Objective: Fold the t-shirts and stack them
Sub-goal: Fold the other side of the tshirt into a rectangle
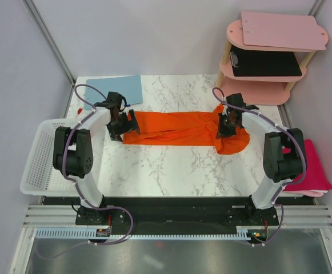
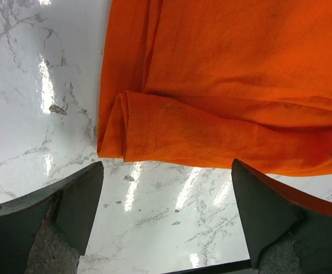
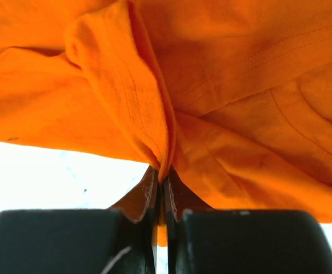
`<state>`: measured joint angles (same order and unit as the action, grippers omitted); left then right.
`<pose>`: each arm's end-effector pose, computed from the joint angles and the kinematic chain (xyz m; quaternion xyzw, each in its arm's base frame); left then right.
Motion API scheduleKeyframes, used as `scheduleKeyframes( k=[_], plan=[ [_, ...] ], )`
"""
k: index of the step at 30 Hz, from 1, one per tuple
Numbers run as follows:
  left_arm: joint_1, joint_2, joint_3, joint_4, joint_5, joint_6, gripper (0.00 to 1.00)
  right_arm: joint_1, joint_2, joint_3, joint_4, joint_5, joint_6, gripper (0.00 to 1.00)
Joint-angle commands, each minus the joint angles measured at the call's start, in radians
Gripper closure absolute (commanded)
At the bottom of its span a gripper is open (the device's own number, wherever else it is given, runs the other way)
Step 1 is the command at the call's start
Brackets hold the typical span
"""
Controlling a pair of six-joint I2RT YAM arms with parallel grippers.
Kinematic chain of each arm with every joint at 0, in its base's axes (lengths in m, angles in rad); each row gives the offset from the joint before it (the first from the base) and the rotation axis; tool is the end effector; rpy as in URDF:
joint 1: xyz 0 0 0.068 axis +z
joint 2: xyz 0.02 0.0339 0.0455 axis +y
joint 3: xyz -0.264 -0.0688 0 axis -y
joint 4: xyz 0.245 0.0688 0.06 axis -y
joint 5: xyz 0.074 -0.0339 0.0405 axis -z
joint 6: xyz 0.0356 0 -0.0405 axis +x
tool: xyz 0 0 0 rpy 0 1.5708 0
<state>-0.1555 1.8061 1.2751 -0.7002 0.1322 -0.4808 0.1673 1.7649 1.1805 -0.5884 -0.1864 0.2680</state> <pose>0.3545 -0.0603 0.1948 -0.1482 0.9723 -0.1146 0.1398 0.3446 0.0649 0.1870 0.0307 0.9757 0.1316 0.1725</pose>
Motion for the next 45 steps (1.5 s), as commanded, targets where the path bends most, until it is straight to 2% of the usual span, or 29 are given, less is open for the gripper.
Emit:
scheduleKeyframes(
  k=[1, 7, 12, 17, 28, 29, 31, 32, 34, 35, 36, 38, 40, 43, 45],
  plan=[
    [-0.003, 0.030, 0.004, 0.018, -0.022, 0.013, 0.00, 0.001, -0.076, 0.065, -0.045, -0.001, 0.008, 0.90],
    [-0.004, 0.061, 0.006, 0.018, -0.040, 0.008, 0.00, 0.001, -0.061, 0.084, -0.097, 0.082, -0.018, 0.87],
    [-0.004, 0.068, 0.004, 0.016, -0.065, 0.005, 0.00, 0.001, -0.033, 0.123, -0.102, 0.180, -0.033, 0.98],
    [-0.004, 0.073, 0.009, 0.016, -0.083, -0.002, 0.00, 0.000, 0.025, 0.255, -0.125, 0.363, -0.064, 0.99],
    [-0.004, 0.091, 0.030, 0.008, -0.094, -0.001, 0.00, 0.012, 0.261, 0.551, -0.151, 0.516, -0.122, 0.94],
    [-0.004, 0.093, 0.032, 0.008, -0.098, -0.002, 0.00, 0.014, 0.277, 0.565, -0.154, 0.539, -0.124, 0.76],
    [-0.004, 0.091, 0.036, 0.005, -0.100, -0.001, 0.00, 0.017, 0.301, 0.594, -0.159, 0.614, -0.118, 0.53],
    [-0.004, 0.088, 0.036, 0.004, -0.100, 0.001, 0.00, 0.018, 0.301, 0.596, -0.157, 0.637, -0.109, 0.32],
    [-0.004, 0.084, 0.036, 0.002, -0.105, -0.001, 0.00, 0.027, 0.269, 0.565, -0.136, 0.682, -0.107, 0.18],
    [-0.004, 0.081, 0.035, 0.002, -0.106, 0.001, 0.00, 0.034, 0.251, 0.550, -0.125, 0.691, -0.108, 0.07],
    [-0.004, 0.076, 0.038, 0.002, -0.106, 0.001, 0.00, 0.040, 0.205, 0.513, -0.099, 0.718, -0.110, 0.02],
    [-0.004, 0.073, 0.041, 0.002, -0.106, -0.001, 0.00, 0.058, 0.159, 0.484, -0.082, 0.705, -0.115, 0.02],
    [-0.004, 0.078, 0.047, 0.001, -0.105, 0.001, 0.00, 0.067, 0.096, 0.447, -0.079, 0.606, -0.110, 0.02],
    [-0.004, 0.087, 0.050, 0.001, -0.103, -0.002, 0.00, 0.077, 0.041, 0.380, -0.074, 0.468, -0.098, 0.07],
    [-0.004, 0.091, 0.049, -0.001, -0.102, -0.001, 0.00, 0.083, 0.034, 0.349, -0.117, 0.458, -0.092, 0.07]
  ],
)
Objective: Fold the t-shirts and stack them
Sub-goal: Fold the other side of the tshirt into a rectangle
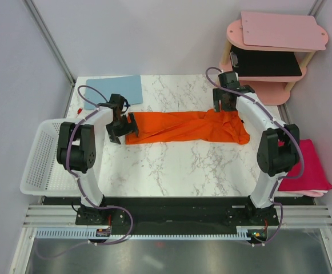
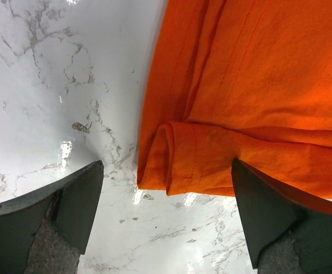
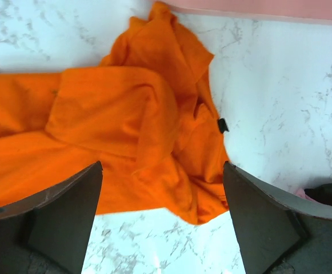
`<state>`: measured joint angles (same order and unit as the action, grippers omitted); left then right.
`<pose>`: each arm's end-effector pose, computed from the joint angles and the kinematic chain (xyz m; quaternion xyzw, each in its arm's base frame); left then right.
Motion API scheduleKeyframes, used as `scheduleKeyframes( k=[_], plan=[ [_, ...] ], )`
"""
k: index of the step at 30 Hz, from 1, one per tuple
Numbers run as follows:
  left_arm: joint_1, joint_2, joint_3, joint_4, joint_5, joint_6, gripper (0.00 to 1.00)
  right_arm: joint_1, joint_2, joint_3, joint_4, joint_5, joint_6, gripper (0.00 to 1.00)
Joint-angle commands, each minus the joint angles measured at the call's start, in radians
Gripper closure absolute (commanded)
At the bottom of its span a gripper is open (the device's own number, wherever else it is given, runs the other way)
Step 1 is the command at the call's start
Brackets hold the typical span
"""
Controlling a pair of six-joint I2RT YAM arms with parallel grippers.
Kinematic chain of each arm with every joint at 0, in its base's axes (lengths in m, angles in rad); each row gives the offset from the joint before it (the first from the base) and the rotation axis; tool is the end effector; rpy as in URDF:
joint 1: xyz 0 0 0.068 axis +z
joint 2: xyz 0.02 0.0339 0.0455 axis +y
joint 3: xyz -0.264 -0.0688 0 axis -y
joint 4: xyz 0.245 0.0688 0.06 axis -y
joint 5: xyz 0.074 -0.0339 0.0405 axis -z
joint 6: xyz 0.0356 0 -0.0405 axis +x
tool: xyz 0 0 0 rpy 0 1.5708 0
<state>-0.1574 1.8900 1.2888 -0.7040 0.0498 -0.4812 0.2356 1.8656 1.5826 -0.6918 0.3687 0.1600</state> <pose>0.3628 -0.0594 0.1693 -0.1565 0.9785 -0.0650 0.1179 0.4006 0.0830 0.2666 0.0183 0.9411 -0.1151 0.3174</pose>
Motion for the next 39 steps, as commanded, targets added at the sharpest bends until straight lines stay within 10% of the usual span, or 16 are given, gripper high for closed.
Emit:
scheduleKeyframes(
  k=[1, 12, 18, 26, 33, 39],
  plan=[
    [-0.002, 0.011, 0.033, 0.003, -0.021, 0.000, 0.00, 0.021, -0.069, -0.070, -0.020, -0.084, 0.021, 0.06],
    [-0.005, 0.035, 0.030, 0.006, -0.024, -0.002, 0.00, 0.045, -0.103, -0.260, -0.041, 0.027, 0.032, 0.09],
    [-0.005, 0.041, 0.030, 0.005, -0.030, -0.002, 0.00, 0.048, -0.031, -0.259, -0.025, 0.149, 0.061, 0.46],
    [-0.005, 0.055, 0.030, 0.005, -0.038, -0.002, 0.00, 0.044, 0.081, -0.217, 0.000, 0.205, 0.070, 0.46],
    [-0.007, 0.058, 0.030, 0.005, -0.047, -0.002, 0.00, 0.044, 0.027, -0.242, 0.008, 0.184, 0.065, 0.88],
    [-0.007, 0.067, 0.030, 0.003, -0.047, -0.002, 0.00, 0.045, -0.080, -0.311, -0.046, 0.153, 0.056, 0.88]
  ],
)
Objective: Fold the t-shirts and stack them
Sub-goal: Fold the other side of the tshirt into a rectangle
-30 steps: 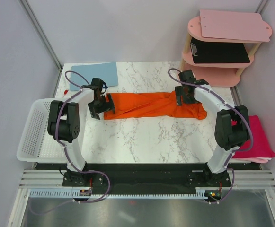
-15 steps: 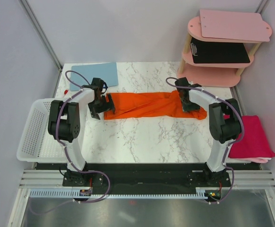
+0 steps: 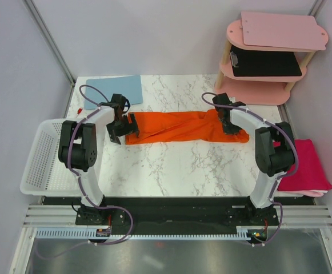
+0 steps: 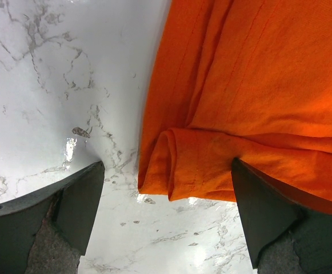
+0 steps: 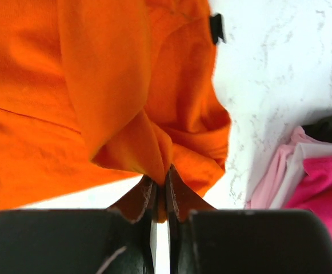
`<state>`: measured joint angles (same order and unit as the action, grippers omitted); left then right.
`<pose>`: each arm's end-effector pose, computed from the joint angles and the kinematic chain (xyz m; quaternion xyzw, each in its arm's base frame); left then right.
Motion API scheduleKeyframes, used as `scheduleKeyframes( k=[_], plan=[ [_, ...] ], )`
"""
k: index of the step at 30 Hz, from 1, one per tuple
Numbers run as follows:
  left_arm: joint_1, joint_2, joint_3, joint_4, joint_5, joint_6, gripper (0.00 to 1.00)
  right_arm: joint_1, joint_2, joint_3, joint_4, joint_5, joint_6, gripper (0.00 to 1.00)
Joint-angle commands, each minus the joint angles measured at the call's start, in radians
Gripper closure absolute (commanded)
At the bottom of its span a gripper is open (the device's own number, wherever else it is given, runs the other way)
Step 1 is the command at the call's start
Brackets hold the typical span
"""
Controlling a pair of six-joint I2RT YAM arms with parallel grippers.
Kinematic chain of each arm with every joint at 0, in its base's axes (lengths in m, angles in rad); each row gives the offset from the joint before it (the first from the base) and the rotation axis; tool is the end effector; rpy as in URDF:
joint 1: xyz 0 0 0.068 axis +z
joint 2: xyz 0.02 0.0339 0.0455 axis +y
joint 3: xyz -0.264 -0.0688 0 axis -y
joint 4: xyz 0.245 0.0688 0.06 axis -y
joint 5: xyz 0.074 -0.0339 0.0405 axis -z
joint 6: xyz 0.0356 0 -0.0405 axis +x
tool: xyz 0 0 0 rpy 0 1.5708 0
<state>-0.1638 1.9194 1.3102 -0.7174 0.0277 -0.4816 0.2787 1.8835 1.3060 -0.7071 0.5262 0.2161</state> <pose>0.3668 -0.0616 0.1643 -0.1554 0.9802 -0.0517 0.1111 0.3595 0.0843 0.1807 0.0072 0.9564 -0.2159 0.1965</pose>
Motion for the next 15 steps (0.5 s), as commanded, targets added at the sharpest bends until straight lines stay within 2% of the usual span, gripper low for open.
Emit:
scheduleKeyframes(
  k=[1, 11, 13, 15],
  plan=[
    [0.001, 0.036, 0.009, 0.016, -0.025, 0.000, 0.00, 0.001, -0.115, -0.043, -0.041, -0.003, 0.002, 0.88],
    [0.001, 0.039, 0.012, 0.010, -0.052, -0.005, 0.01, 0.002, -0.136, -0.126, -0.143, -0.002, 0.049, 0.86],
    [0.001, 0.043, 0.014, 0.007, -0.054, -0.006, 0.01, 0.001, -0.117, -0.122, -0.176, -0.003, 0.058, 0.84],
    [0.001, 0.041, 0.012, 0.006, -0.058, -0.009, 0.01, 0.004, -0.101, -0.111, -0.196, 0.000, 0.066, 0.75]
  ],
)
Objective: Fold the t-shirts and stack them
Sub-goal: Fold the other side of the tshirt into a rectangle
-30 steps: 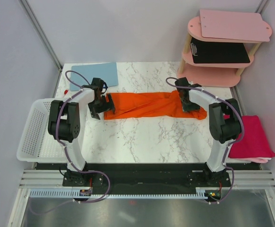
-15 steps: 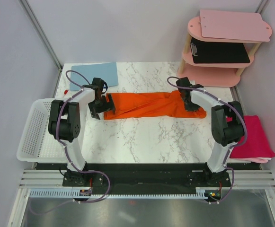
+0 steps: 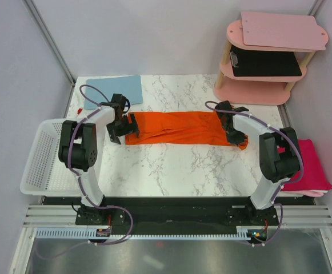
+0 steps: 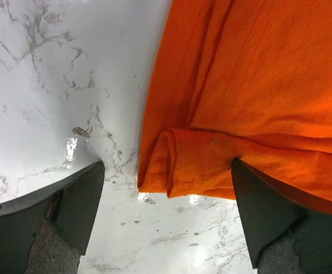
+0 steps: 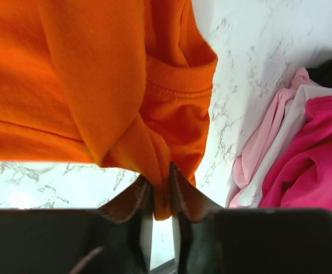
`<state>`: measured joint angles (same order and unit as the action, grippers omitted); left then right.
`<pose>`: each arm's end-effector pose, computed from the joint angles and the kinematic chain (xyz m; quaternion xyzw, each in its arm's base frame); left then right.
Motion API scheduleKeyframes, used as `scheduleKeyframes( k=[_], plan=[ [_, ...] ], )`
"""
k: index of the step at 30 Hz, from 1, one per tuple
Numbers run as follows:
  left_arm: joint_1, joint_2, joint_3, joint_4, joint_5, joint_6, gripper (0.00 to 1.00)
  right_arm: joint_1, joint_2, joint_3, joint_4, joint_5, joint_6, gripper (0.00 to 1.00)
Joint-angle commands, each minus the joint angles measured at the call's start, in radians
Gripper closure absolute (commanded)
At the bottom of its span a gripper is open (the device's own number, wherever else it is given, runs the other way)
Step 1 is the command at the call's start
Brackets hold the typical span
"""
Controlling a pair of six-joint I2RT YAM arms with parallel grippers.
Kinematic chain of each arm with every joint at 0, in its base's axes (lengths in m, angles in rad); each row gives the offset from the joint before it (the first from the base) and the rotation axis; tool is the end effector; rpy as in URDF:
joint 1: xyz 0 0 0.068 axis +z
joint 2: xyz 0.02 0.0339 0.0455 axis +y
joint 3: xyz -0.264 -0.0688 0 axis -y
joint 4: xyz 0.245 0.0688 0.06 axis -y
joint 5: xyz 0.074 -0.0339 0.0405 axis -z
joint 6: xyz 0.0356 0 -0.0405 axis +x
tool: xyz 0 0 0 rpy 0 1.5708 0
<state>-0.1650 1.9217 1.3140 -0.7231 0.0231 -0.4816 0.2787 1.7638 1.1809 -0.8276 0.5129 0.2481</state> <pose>0.3670 -0.0619 0.1643 -0.1551 0.9805 -0.0489 0.1099 0.3172 0.0726 0.1842 0.0056 0.9644 -0.2240 0.1406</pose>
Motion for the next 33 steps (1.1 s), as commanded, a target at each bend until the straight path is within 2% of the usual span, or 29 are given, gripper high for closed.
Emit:
scheduleKeyframes(
  k=[1, 2, 4, 5, 7, 8, 18, 22, 28, 33],
  plan=[
    [0.002, 0.037, 0.008, 0.011, -0.055, -0.009, 0.01, 0.004, 0.026, 0.017, -0.085, 0.016, 0.042, 0.69],
    [0.002, 0.034, 0.008, 0.008, -0.058, -0.009, 0.01, 0.002, 0.029, 0.022, -0.091, 0.025, 0.046, 0.52],
    [0.002, 0.023, 0.007, 0.008, -0.055, -0.009, 0.01, 0.005, 0.020, 0.034, -0.096, 0.044, 0.054, 0.35],
    [0.002, 0.014, 0.007, 0.007, -0.054, -0.009, 0.01, 0.008, 0.013, 0.040, -0.094, 0.045, 0.053, 0.20],
    [0.002, -0.013, 0.002, 0.007, -0.048, -0.008, 0.01, 0.013, -0.020, 0.060, -0.084, 0.045, 0.042, 0.05],
    [0.001, -0.024, 0.001, 0.007, -0.043, -0.006, 0.01, 0.020, -0.030, 0.068, -0.079, 0.044, 0.039, 0.02],
    [0.001, -0.188, -0.059, 0.030, 0.047, -0.017, 0.02, 0.025, -0.115, 0.092, 0.030, -0.046, 0.008, 0.02],
    [0.001, -0.239, -0.102, 0.074, 0.093, -0.026, 0.07, 0.027, -0.115, 0.082, 0.084, -0.111, 0.008, 0.02],
    [0.001, -0.205, -0.102, 0.083, 0.097, -0.029, 0.17, 0.027, -0.086, 0.071, 0.107, -0.140, 0.006, 0.02],
    [0.001, -0.170, -0.101, 0.103, 0.101, -0.035, 0.22, 0.027, -0.079, 0.062, 0.122, -0.149, 0.005, 0.02]
  ],
)
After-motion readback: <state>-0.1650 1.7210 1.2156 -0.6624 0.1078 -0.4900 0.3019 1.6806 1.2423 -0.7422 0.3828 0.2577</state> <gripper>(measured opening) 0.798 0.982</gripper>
